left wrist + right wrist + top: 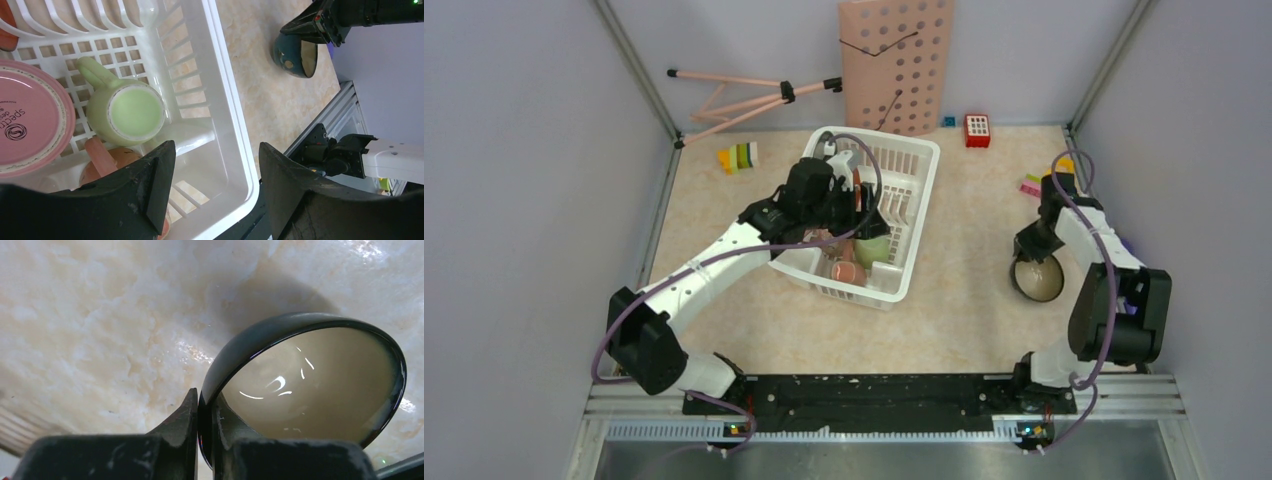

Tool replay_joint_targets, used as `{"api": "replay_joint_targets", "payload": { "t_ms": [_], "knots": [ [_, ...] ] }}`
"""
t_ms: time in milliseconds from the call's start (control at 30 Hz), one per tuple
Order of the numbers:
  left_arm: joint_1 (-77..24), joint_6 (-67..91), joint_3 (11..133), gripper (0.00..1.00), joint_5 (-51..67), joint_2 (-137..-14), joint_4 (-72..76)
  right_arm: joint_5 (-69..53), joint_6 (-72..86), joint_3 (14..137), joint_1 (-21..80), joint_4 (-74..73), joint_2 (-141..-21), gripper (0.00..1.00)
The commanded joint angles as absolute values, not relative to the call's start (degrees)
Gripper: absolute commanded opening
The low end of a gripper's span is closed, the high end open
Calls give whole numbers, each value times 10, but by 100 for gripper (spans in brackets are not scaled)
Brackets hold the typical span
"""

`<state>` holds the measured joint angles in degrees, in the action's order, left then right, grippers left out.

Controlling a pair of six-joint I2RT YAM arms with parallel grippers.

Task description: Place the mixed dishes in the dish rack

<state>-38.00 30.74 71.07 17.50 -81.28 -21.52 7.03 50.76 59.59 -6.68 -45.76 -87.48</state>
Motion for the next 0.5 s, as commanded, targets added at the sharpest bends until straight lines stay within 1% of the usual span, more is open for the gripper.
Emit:
{"api": "replay_joint_targets", "payload": {
  "t_ms": [0,167,300,367,467],
  "knots": [
    [-380,288,711,67,170,-794,-212,-29,504,585,-69,-362,-821,0],
    [-368,283,701,69,187,-774,-203,-166,474,609,-69,-298,-736,0],
    [-354,281,688,76,210,-753,-177,-284,484,616,-69,-212,-676,0],
    [-352,281,687,79,213,-745,-167,-360,506,602,-69,-132,-649,0],
    [-348,290,683,80,228,-738,-140,-463,607,556,-66,60,-622,0]
  ]
}}
